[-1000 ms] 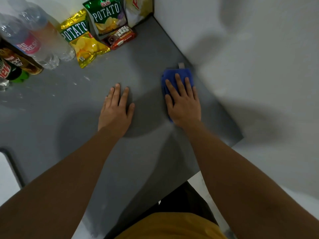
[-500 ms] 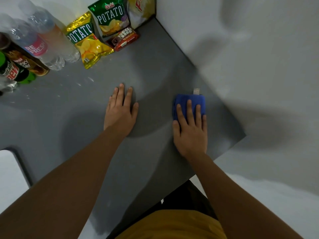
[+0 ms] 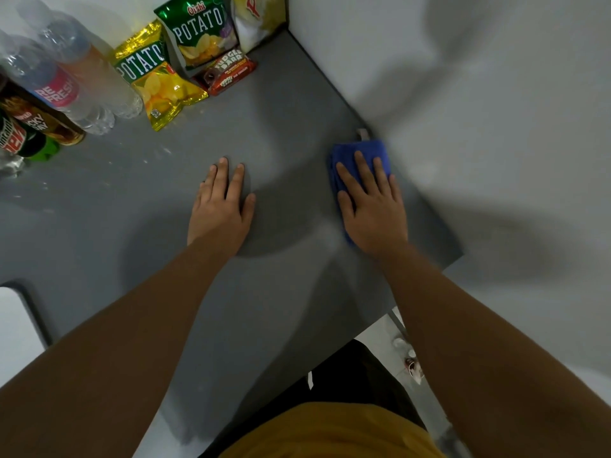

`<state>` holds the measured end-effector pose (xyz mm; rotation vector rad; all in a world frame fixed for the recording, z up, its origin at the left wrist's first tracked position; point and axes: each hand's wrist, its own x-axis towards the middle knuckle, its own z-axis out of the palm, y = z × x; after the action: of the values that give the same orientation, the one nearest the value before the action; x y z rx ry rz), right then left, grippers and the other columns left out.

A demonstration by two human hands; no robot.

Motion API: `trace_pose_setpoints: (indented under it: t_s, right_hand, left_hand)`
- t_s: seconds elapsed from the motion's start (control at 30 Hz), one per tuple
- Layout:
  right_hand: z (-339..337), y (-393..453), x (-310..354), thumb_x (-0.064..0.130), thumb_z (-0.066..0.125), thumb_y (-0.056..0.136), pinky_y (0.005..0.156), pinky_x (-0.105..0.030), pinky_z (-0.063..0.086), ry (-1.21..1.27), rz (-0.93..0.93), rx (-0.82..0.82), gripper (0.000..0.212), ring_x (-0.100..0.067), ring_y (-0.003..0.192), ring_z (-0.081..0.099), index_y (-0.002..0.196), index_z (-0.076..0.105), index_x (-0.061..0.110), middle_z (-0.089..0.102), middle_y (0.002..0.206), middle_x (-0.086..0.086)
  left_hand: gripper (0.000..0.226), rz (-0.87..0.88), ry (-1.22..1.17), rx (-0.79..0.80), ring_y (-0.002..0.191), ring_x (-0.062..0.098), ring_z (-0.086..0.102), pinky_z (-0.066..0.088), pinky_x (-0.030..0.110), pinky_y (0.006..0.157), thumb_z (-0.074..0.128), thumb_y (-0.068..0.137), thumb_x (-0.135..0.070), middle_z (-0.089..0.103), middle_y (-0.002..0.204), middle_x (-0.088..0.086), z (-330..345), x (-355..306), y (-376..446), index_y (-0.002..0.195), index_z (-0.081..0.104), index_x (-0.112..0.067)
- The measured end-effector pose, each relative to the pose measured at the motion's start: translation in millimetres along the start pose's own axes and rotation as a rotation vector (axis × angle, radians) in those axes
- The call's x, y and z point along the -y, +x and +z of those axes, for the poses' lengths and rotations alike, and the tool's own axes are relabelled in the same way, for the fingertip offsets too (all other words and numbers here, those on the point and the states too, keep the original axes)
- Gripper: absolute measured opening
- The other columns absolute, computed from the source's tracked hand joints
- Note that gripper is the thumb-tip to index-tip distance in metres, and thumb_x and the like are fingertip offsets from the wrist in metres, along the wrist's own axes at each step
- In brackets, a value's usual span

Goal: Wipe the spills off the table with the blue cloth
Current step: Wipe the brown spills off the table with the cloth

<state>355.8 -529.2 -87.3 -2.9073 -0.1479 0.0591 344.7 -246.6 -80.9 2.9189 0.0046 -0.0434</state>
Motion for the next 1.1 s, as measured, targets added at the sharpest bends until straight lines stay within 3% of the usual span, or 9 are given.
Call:
trace_pose_setpoints:
  t_s: [0.23, 0.47, 0.73, 1.1]
  right_hand:
    - [-3.1, -45.3, -15.3, 0.049, 0.021, 0.107, 0.127, -0.048, 0.005, -0.009, 0.132, 0.03, 0.057, -0.024, 0.158, -0.004, 0.162, 0.014, 0.036, 0.001, 0.172, 0.005]
    - [14.8, -82.2, 32.3, 0.052, 0.018, 0.107, 0.127, -0.049, -0.001, -0.021, 0.176, 0.052, 0.061, -0.026, 0.157, -0.014, 0.162, -0.001, 0.035, -0.012, 0.171, 0.003]
    - [3.3, -36.0, 0.4, 0.056, 0.03, 0.105, 0.127, -0.047, 0.011, -0.013, -0.139, 0.026, 0.057, -0.023, 0.158, 0.005, 0.16, 0.024, 0.039, 0.015, 0.17, 0.007]
    - [-9.4, -59.2, -48.1, 0.055, 0.029, 0.106, 0.128, -0.046, 0.008, -0.004, 0.037, 0.01, 0.059, -0.022, 0.158, -0.001, 0.161, 0.017, 0.038, 0.005, 0.172, 0.006]
  left_hand:
    - [0.06, -0.016, -0.011, 0.006, 0.155, 0.034, 0.015, 0.017, 0.047, 0.126, 0.036, 0.107, -0.041, 0.017, 0.168, 0.014, 0.8, -2.2, 0.3, 0.16, 0.024, -0.017]
    - [0.055, 0.017, -0.051, -0.035, 0.154, 0.032, 0.02, 0.02, 0.047, 0.125, 0.04, 0.107, -0.036, 0.026, 0.165, 0.015, -3.6, -17.5, -1.0, 0.157, 0.033, -0.013]
    - [0.065, 0.042, -0.036, 0.033, 0.156, 0.031, 0.012, 0.017, 0.047, 0.126, 0.037, 0.105, -0.05, 0.014, 0.169, 0.011, 8.5, -37.2, -9.9, 0.161, 0.022, -0.019]
    - [0.065, 0.031, -0.015, 0.043, 0.156, 0.031, 0.011, 0.015, 0.045, 0.126, 0.038, 0.105, -0.049, 0.013, 0.169, 0.011, 6.9, -39.8, -11.3, 0.161, 0.022, -0.019]
